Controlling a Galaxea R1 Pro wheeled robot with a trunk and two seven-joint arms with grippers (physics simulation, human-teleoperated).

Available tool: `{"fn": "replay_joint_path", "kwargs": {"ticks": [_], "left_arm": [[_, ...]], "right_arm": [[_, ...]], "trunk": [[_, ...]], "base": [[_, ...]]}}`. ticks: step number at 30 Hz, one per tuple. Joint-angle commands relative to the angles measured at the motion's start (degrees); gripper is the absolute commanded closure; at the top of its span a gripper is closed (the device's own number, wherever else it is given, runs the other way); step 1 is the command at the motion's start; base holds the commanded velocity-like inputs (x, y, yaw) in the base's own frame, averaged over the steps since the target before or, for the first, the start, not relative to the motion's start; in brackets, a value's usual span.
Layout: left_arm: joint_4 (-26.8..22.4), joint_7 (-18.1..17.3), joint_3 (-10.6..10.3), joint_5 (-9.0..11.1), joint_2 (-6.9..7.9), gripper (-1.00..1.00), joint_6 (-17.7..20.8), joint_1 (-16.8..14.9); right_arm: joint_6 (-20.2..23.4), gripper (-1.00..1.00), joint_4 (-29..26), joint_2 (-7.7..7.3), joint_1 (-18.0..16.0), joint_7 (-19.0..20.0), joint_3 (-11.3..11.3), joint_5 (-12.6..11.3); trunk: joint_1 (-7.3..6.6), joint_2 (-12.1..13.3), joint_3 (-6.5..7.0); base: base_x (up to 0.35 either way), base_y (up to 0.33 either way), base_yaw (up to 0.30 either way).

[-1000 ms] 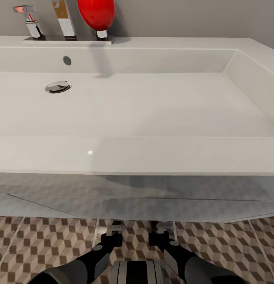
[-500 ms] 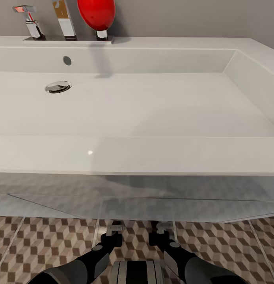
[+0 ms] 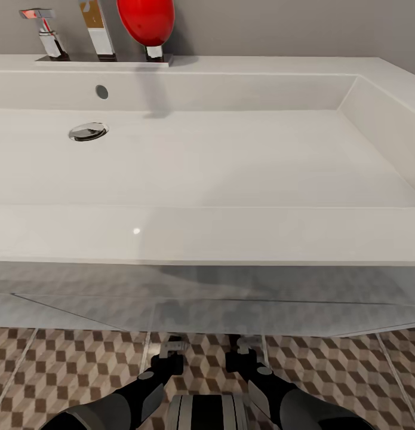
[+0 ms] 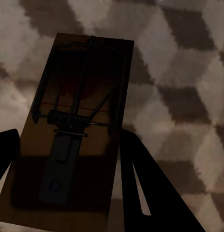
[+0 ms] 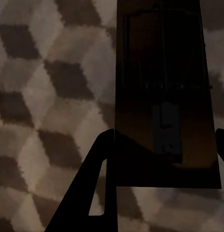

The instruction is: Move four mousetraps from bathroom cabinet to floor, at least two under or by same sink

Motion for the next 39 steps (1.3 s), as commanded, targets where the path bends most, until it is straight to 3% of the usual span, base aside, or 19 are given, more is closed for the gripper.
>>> {"fn": "replay_joint_path", "kwargs": {"ticks": [1, 24, 39], "left_arm": [[0.07, 0.07, -0.49, 0.33, -0.01, 1.0, -0.26, -0.03], [0.05, 0.13, -0.49, 0.07, 0.01, 1.0, -3.97, -0.03], [0.11, 0.33, -0.49, 0.22, 0.01, 1.0, -5.44, -0.03]], "right_arm": [[-0.18, 1.0, 0.06, 0.0, -0.03, 0.03, 0.06, 0.16], [-0.18, 1.0, 0.06, 0.0, -0.03, 0.03, 0.06, 0.16], [-0.18, 1.0, 0.06, 0.0, -0.03, 0.03, 0.04, 0.16]], "trunk": [[-0.01, -0.01, -0.03], [-0.01, -0.01, -0.03], [-0.01, -0.01, -0.03]], "base": [[0.0, 0.0, 0.0], [0.002, 0.0, 0.0], [0.107, 0.0, 0.0]]}}
